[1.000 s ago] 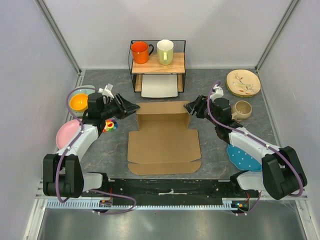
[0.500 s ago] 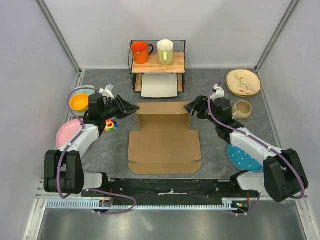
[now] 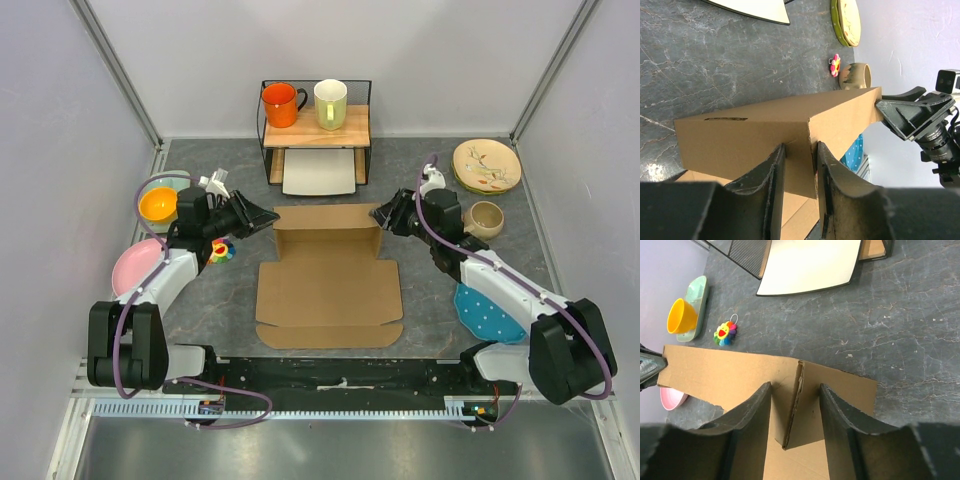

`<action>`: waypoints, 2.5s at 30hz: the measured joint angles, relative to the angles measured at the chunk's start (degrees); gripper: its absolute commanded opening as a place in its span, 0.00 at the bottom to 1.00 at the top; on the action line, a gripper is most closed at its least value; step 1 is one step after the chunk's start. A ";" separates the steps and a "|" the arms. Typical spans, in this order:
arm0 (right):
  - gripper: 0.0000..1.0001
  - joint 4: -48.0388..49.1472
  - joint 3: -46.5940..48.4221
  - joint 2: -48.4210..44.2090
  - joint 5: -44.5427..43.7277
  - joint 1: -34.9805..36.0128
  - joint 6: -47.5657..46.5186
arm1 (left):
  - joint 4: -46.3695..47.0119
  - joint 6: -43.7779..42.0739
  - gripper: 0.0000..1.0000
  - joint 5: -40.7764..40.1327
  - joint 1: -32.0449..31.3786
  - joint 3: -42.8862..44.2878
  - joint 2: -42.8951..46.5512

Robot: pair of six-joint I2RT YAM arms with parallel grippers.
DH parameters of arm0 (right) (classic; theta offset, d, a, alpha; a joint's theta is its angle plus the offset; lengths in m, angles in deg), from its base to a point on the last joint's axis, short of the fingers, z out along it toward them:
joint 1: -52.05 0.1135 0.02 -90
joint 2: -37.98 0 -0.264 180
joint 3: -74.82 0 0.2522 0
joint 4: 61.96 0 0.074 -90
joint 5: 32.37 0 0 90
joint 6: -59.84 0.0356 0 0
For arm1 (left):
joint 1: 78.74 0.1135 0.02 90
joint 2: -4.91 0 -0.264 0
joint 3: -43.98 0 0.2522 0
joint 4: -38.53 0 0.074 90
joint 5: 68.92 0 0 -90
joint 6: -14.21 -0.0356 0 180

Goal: Fold the paper box

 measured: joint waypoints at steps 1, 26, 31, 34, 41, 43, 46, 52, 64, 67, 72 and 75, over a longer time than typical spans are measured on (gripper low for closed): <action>0.47 1.01 -0.70 -0.15 0.07 0.07 -0.04 | 0.02 -0.04 0.26 -0.02 0.00 0.00 0.00; 0.92 -19.39 15.06 -2.16 -7.58 -0.09 -5.79 | -18.67 -2.34 0.59 -7.08 -0.24 13.03 3.82; 0.92 -25.70 24.28 -1.68 -17.66 7.13 -12.41 | -21.77 -2.43 0.56 -9.53 -0.24 17.09 7.76; 0.96 -29.66 34.38 2.27 -30.84 23.04 -21.79 | -26.93 -2.54 0.55 -13.99 -0.28 16.79 12.20; 0.98 -32.70 40.28 12.59 -54.93 48.35 -42.91 | -41.53 -1.20 0.55 -25.92 -1.70 8.52 25.00; 0.98 -33.31 38.27 14.16 -59.34 49.66 -47.21 | -44.68 -0.63 0.55 -28.17 -2.29 5.68 28.13; 0.98 -33.48 34.40 15.85 -64.39 51.06 -53.02 | -48.24 0.20 0.55 -30.67 -2.64 1.51 31.67; 0.98 -29.44 29.86 19.08 -69.02 51.54 -61.27 | -51.78 1.22 0.55 -32.44 -2.75 -3.39 35.01; 0.90 -11.82 24.11 27.15 -73.31 48.50 -73.26 | -55.25 1.25 0.55 -32.61 -4.07 -2.71 34.14; 0.87 -6.43 23.23 28.35 -74.88 47.34 -77.00 | -55.69 1.25 0.55 -32.87 -4.22 -1.99 33.22; 0.73 -0.90 23.12 30.27 -76.67 45.27 -80.72 | -55.93 1.22 0.55 -32.96 -4.28 -1.81 32.39; 0.54 -0.44 23.12 31.12 -76.81 44.44 -81.44 | -55.98 1.22 0.55 -32.96 -4.39 -1.81 32.24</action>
